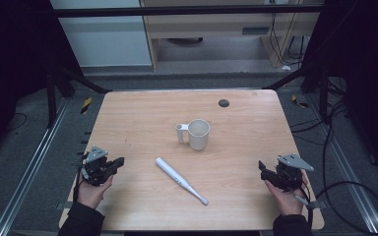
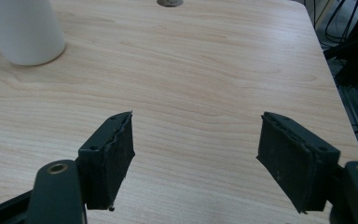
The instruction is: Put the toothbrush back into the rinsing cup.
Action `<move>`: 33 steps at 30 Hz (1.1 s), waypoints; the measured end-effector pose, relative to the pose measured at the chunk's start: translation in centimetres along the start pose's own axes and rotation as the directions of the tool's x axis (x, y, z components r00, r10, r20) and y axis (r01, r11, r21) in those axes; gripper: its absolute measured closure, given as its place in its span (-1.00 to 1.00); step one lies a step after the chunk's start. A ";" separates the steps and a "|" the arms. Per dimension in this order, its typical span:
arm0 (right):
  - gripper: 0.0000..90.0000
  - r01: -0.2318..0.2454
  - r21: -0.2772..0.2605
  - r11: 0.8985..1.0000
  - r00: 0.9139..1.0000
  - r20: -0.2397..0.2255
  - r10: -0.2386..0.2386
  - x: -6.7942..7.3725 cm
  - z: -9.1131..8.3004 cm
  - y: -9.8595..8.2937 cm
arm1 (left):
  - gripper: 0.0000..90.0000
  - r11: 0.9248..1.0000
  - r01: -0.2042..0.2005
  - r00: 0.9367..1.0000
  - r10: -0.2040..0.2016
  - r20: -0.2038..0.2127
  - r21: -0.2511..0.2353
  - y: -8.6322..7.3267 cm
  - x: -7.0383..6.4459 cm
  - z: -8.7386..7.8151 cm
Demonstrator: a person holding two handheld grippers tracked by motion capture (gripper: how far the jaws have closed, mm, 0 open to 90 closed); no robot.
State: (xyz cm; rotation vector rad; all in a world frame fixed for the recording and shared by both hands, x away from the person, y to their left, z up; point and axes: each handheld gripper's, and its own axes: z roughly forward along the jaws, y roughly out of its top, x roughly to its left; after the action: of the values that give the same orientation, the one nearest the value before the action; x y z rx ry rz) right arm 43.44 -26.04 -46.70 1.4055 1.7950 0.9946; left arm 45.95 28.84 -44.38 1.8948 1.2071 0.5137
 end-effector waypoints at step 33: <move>-0.42 0.040 -0.010 0.999 0.999 -0.009 -0.040 1.4 0.1 0.2 | 1.00 0.988 -0.151 0.986 0.147 0.080 0.043 4.8 -5.6 6.5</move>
State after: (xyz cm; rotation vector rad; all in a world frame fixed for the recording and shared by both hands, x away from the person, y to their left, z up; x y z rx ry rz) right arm 43.28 -24.69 -46.61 1.3561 1.8152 0.9901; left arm 50.50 20.15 -43.88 2.0384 1.0426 0.4898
